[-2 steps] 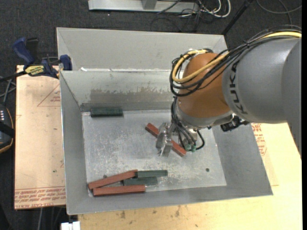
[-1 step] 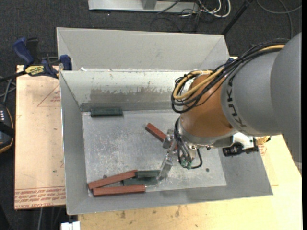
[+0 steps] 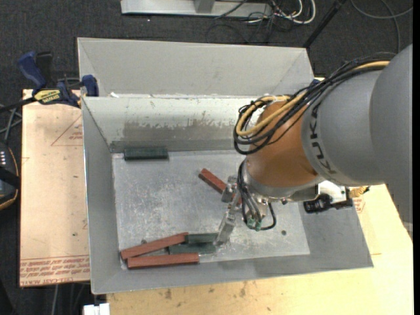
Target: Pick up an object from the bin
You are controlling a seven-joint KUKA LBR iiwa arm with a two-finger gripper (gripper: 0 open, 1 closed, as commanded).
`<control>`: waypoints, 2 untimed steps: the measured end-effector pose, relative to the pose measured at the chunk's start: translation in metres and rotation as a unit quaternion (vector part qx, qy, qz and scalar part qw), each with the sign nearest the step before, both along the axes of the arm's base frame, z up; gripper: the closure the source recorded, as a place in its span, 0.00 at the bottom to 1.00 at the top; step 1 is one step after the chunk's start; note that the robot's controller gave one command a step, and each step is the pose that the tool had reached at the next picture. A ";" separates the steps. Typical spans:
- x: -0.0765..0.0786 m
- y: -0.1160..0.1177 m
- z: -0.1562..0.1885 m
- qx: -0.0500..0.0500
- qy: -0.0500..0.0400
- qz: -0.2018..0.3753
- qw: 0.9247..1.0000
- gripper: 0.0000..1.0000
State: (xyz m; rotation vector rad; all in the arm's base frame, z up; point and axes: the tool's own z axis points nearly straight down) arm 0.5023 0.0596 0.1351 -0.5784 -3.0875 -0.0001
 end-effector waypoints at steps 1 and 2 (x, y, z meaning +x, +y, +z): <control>0.001 0.029 -0.063 0.001 -0.002 -0.050 0.999 1.00; 0.001 0.029 -0.063 0.001 -0.002 -0.050 0.999 1.00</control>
Offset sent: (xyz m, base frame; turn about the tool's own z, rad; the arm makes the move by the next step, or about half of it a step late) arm 0.0000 0.0000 0.0000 0.0000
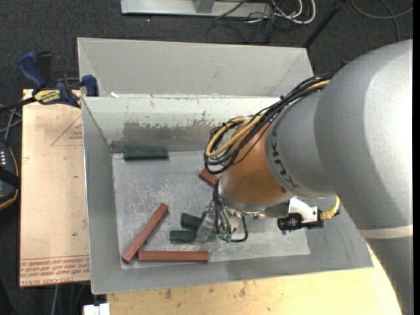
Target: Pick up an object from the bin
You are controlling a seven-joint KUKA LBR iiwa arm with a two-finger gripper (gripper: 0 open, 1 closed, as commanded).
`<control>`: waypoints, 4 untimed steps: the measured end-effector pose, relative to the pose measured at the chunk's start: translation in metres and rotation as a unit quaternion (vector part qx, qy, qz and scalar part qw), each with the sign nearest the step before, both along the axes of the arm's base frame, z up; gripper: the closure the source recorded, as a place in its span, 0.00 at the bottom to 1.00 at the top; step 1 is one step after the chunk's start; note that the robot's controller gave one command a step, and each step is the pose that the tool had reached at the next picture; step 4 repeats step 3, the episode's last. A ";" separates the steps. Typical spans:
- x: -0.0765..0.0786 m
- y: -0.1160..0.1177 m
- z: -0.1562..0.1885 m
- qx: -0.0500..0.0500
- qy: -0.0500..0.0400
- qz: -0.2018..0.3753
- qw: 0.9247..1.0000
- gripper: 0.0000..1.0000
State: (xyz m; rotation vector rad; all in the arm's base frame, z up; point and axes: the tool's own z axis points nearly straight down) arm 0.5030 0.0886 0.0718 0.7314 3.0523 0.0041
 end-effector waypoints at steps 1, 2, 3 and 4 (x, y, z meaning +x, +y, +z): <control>0.013 -0.033 0.155 -0.001 0.000 -0.005 1.000 1.00; 0.013 -0.033 0.154 -0.001 0.001 -0.004 1.000 1.00; 0.013 -0.033 0.153 -0.001 0.001 -0.004 1.000 1.00; 0.013 -0.033 0.153 -0.001 0.001 -0.004 1.000 1.00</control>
Offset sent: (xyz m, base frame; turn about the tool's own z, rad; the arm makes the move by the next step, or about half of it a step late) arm 0.0000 0.0000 0.0000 0.0000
